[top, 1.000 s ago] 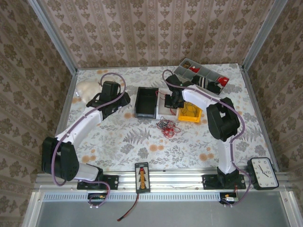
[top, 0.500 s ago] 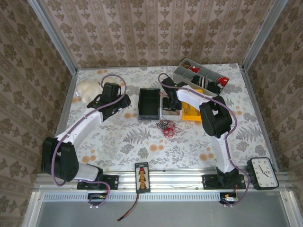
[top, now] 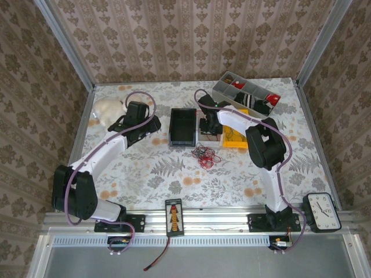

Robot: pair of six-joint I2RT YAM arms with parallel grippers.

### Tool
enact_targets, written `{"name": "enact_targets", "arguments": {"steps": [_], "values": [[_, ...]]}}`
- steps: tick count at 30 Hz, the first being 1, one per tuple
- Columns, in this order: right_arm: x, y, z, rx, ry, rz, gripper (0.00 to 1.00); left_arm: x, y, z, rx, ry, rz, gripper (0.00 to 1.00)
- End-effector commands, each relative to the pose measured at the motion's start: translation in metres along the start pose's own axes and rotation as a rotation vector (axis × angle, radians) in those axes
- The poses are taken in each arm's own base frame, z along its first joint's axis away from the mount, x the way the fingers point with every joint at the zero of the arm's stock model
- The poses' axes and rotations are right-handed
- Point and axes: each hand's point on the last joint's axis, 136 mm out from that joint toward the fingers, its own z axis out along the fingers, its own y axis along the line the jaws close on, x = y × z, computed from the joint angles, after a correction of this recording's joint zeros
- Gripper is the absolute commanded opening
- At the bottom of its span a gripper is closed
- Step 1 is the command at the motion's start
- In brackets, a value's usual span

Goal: Untangle the cables

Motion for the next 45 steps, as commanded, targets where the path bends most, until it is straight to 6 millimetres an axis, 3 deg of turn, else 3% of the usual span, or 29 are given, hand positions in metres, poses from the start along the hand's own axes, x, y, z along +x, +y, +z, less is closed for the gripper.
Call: {"name": "enact_targets", "arguments": {"steps": [1,8,16,21,25,30,35,45], "values": [[-0.022,0.004,-0.041,-0.025,-0.124,0.024,0.31,-0.006,-0.012,0.000,0.032,-0.016,0.023,0.51],[-0.025,0.003,-0.058,-0.044,-0.169,0.048,0.38,-0.004,-0.018,0.000,0.047,-0.009,0.030,0.51],[-0.032,-0.001,-0.099,-0.101,-0.317,0.067,0.40,0.001,-0.039,0.000,0.115,0.003,0.085,0.51],[0.000,0.002,-0.115,-0.186,-0.317,-0.005,0.39,0.035,-0.080,0.000,0.239,0.093,0.272,0.50],[0.050,0.006,-0.113,-0.264,-0.241,-0.115,0.37,0.079,-0.097,-0.003,0.292,0.211,0.473,0.49],[0.098,-0.014,-0.093,-0.254,-0.183,-0.103,0.36,0.129,-0.114,-0.006,0.345,0.321,0.672,0.48],[0.111,-0.027,-0.079,-0.235,-0.175,-0.039,0.36,0.146,-0.127,0.004,0.324,0.338,0.729,0.47],[0.104,-0.017,-0.081,-0.277,-0.185,-0.045,0.35,0.161,-0.123,0.022,0.269,0.371,0.763,0.45]]}}
